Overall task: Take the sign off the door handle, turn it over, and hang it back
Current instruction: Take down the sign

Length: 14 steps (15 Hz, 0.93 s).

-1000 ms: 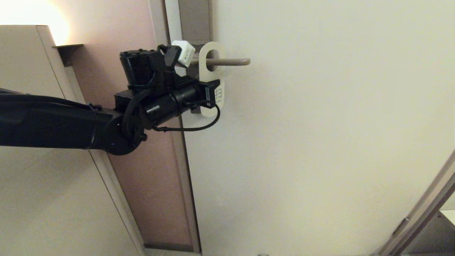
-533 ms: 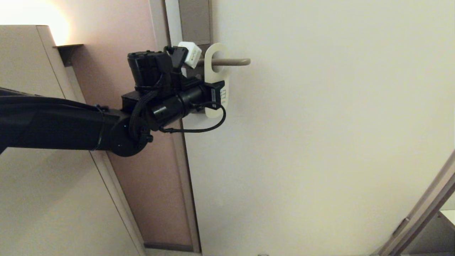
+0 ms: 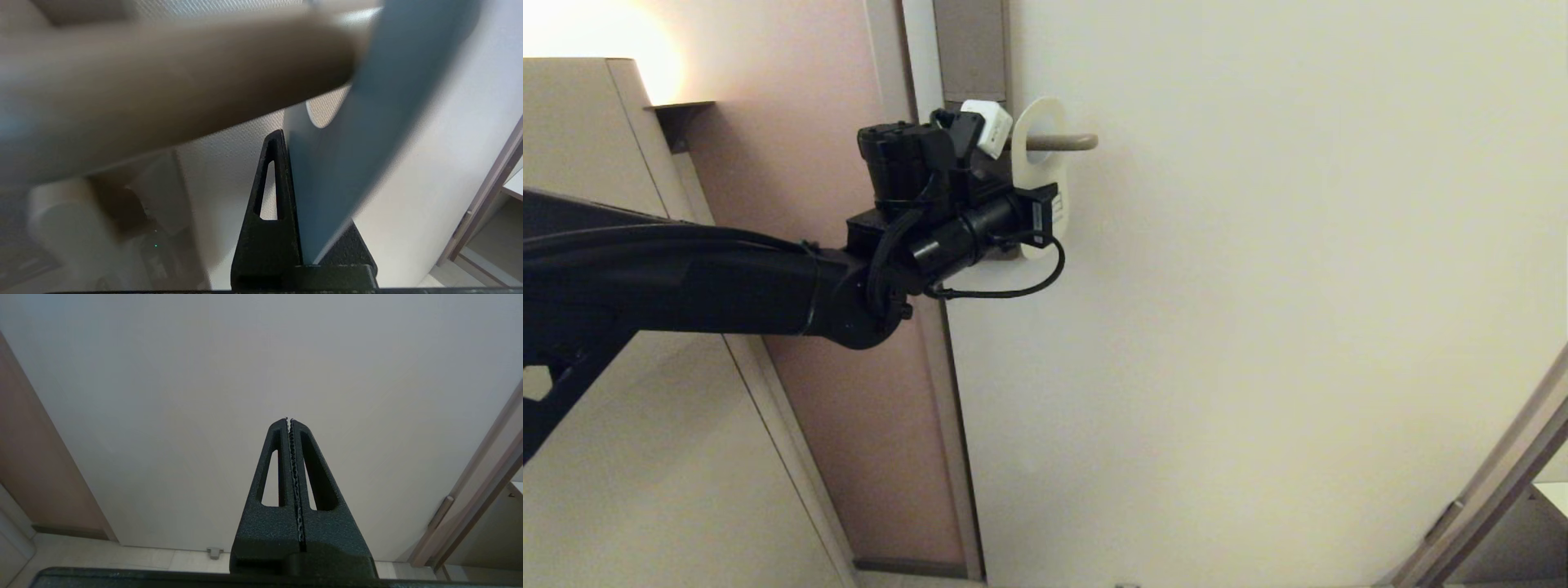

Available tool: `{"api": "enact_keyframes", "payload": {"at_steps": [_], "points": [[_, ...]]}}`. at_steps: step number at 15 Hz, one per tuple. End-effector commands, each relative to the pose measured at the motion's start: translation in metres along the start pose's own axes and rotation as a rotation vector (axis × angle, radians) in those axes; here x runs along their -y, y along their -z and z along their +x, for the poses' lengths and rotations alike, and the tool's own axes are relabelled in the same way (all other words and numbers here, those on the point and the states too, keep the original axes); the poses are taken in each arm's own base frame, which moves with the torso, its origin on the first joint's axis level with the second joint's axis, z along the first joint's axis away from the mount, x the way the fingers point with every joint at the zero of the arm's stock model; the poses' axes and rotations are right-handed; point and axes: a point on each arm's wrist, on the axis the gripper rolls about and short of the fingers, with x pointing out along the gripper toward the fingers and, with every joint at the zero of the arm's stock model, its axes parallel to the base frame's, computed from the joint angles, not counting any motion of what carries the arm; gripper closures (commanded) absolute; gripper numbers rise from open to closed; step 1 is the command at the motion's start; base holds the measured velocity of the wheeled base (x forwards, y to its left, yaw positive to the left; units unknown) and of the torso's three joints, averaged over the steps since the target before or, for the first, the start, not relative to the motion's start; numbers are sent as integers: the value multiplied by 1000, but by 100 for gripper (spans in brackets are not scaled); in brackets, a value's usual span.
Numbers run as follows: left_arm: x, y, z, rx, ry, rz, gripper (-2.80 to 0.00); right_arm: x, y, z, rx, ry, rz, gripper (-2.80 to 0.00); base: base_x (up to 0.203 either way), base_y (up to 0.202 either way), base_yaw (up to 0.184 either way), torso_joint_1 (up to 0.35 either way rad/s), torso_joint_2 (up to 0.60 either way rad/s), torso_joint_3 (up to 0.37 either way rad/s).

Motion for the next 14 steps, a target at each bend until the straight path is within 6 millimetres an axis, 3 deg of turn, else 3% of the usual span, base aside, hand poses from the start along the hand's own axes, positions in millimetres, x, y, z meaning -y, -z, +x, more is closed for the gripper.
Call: {"api": "enact_keyframes", "payload": {"at_steps": [1, 9, 14], "points": [[3, 8, 6, -11, 8, -2, 0, 0, 0, 0, -1, -1, 0, 0, 0, 0, 0, 0, 0, 0], [15, 1, 7, 9, 9, -4, 0, 0, 0, 0, -1, -1, 0, 0, 0, 0, 0, 0, 0, 0], [33, -2, 6, 10, 33, -6, 0, 0, 0, 0, -1, -1, 0, 0, 0, 0, 0, 0, 0, 0]]}}
